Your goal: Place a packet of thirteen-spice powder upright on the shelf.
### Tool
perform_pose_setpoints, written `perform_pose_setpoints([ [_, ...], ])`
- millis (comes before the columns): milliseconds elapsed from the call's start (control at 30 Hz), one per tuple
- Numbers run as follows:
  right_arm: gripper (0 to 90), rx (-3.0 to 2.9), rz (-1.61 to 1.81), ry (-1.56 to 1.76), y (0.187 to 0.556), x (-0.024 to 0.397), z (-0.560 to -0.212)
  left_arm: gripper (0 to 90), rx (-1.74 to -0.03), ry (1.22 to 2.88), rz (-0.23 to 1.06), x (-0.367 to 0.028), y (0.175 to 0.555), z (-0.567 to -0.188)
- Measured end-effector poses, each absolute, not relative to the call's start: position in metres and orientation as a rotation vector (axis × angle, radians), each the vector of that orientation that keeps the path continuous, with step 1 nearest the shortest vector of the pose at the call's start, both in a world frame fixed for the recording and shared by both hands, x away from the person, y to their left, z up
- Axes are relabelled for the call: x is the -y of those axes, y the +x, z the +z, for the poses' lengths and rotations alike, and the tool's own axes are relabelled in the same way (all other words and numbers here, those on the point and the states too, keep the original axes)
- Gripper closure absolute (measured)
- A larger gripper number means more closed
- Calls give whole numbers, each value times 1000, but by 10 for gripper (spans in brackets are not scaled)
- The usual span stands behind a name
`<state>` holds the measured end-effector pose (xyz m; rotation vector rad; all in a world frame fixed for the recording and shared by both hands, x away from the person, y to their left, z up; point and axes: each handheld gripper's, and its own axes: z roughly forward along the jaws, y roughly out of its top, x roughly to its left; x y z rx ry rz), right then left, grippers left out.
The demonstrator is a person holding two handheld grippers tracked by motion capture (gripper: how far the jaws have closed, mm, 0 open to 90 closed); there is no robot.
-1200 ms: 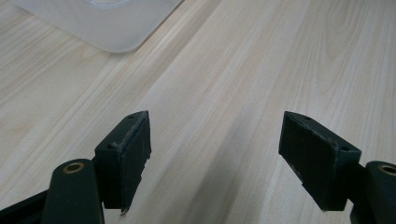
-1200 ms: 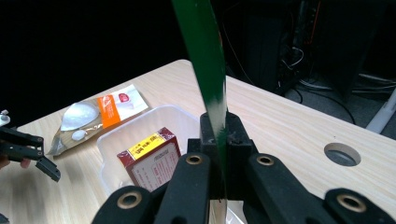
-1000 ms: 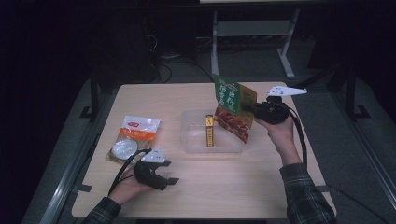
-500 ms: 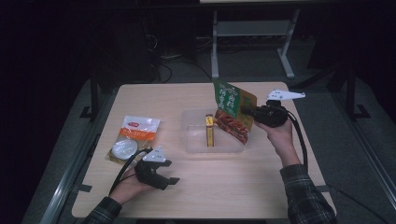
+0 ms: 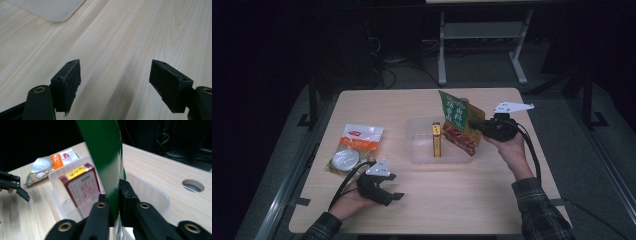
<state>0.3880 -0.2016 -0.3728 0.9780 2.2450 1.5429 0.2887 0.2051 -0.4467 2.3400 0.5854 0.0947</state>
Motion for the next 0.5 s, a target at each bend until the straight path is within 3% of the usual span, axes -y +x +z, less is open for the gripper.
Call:
perform_pose_setpoints([
  [233, 557, -2287, 1411, 1026, 387, 202, -381, 245, -592, 2340, 73, -205, 290, -448],
  [267, 470, -2282, 1391, 1038, 386, 203, -382, 245, -592, 2340, 69, -205, 290, -449],
  [500, 304, -2259, 1348, 1095, 381, 210, -382, 237, -602, 2331, 60, -206, 292, -449],
])
